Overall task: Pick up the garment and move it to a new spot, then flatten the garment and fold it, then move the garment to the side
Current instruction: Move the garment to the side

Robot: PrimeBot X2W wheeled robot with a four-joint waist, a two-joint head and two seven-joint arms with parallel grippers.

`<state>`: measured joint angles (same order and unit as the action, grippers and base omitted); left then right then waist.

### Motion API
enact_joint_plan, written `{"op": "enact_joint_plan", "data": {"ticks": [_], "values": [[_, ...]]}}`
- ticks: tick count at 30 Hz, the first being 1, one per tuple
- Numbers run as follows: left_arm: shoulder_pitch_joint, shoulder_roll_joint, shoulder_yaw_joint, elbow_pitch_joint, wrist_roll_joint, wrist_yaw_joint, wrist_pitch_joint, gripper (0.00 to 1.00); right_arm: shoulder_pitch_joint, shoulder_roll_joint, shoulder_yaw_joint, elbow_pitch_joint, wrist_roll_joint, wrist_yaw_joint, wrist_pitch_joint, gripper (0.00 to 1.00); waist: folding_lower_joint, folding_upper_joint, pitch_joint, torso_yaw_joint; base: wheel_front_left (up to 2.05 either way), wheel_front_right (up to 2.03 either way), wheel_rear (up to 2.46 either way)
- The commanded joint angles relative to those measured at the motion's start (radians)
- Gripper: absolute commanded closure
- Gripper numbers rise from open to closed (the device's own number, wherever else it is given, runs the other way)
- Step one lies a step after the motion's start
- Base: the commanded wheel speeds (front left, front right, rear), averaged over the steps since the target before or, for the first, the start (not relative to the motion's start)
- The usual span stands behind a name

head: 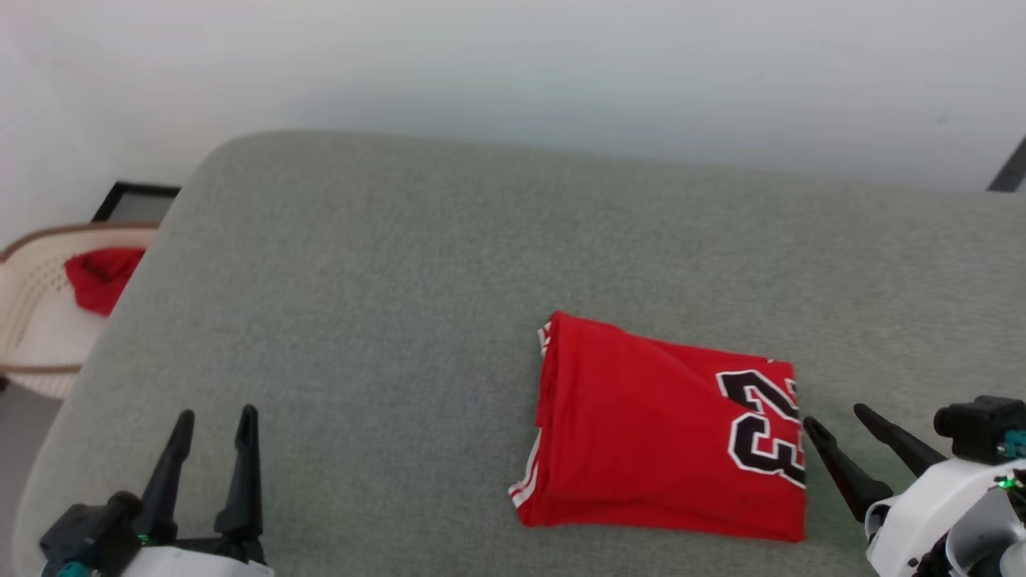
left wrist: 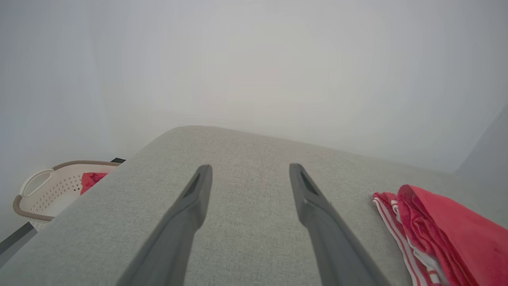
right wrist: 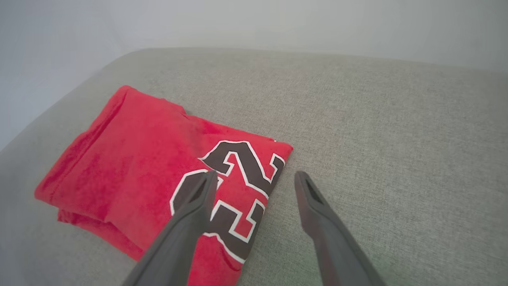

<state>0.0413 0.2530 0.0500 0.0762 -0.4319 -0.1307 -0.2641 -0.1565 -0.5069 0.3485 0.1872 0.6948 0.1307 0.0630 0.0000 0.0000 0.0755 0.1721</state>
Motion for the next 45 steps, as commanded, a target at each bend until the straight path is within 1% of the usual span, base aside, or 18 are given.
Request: {"op": "enact_joint_plan", "data": {"ticks": [1,7,13,18,19,23,24,25,29,36,39,45], "values": [[-0.015,-0.006,-0.004,-0.002,0.003,0.0,0.001,0.0,-0.017,-0.004,-0.003,0.007,-0.01,0.0,0.029,0.0,0.0,0.0,0.047,0.039,0.0,0.0,0.0],[-0.048,-0.027,-0.023,0.001,0.001,0.0,0.001,0.0,-0.048,0.003,-0.009,0.02,-0.014,0.0,0.158,0.0,0.0,0.0,0.104,0.066,0.0,0.0,0.0],[-0.083,-0.042,-0.043,0.01,0.0,0.0,0.001,0.0,-0.071,0.02,-0.008,0.046,-0.017,0.0,0.334,0.0,0.0,0.0,0.149,0.086,0.0,0.0,0.0],[-0.102,-0.051,-0.049,0.017,-0.006,0.0,0.001,0.0,-0.083,0.059,-0.023,0.084,-0.029,-0.001,0.482,0.0,0.0,0.0,0.168,0.096,0.0,0.0,0.0],[-0.102,-0.051,-0.049,0.017,-0.006,0.0,0.001,0.0,-0.083,0.059,-0.023,0.084,-0.029,-0.001,0.482,0.0,0.0,0.0,0.168,0.096,0.0,0.0,0.0],[-0.109,-0.055,-0.051,0.024,-0.008,0.0,0.001,0.0,-0.088,0.079,-0.044,0.113,-0.059,-0.001,0.601,0.0,0.0,0.0,0.176,0.101,0.0,0.0,0.0],[-0.111,-0.057,-0.051,0.025,-0.009,0.0,0.001,0.0,-0.091,0.083,-0.051,0.115,-0.069,-0.001,0.623,0.46,0.0,0.0,0.177,0.102,0.0,0.0,0.0],[-0.112,-0.058,-0.05,0.026,-0.011,0.0,0.001,0.0,-0.098,0.087,-0.06,0.109,-0.076,-0.002,0.636,1.0,0.0,0.0,0.178,0.102,0.0,0.0,0.0],[-0.114,-0.062,-0.046,0.029,-0.014,0.0,0.001,0.0,-0.107,0.107,-0.097,0.092,-0.091,-0.001,0.696,1.0,0.0,0.0,0.178,0.103,0.0,0.0,0.0],[-0.115,-0.065,-0.043,0.031,-0.014,0.0,0.001,0.0,-0.153,0.137,-0.162,0.029,-0.095,-0.001,0.726,1.0,0.0,0.0,0.173,0.096,0.0,0.0,0.0],[-0.115,-0.063,-0.041,0.029,-0.01,0.0,0.001,0.0,-0.173,0.14,-0.182,-0.001,-0.097,-0.001,0.733,1.0,0.0,0.0,0.166,0.09,0.0,0.0,0.0],[-0.111,-0.053,-0.035,0.022,-0.004,0.0,0.001,0.0,-0.201,0.115,-0.206,-0.045,-0.104,-0.001,0.752,1.0,0.0,0.0,0.149,0.06,0.0,0.0,0.0]]}}
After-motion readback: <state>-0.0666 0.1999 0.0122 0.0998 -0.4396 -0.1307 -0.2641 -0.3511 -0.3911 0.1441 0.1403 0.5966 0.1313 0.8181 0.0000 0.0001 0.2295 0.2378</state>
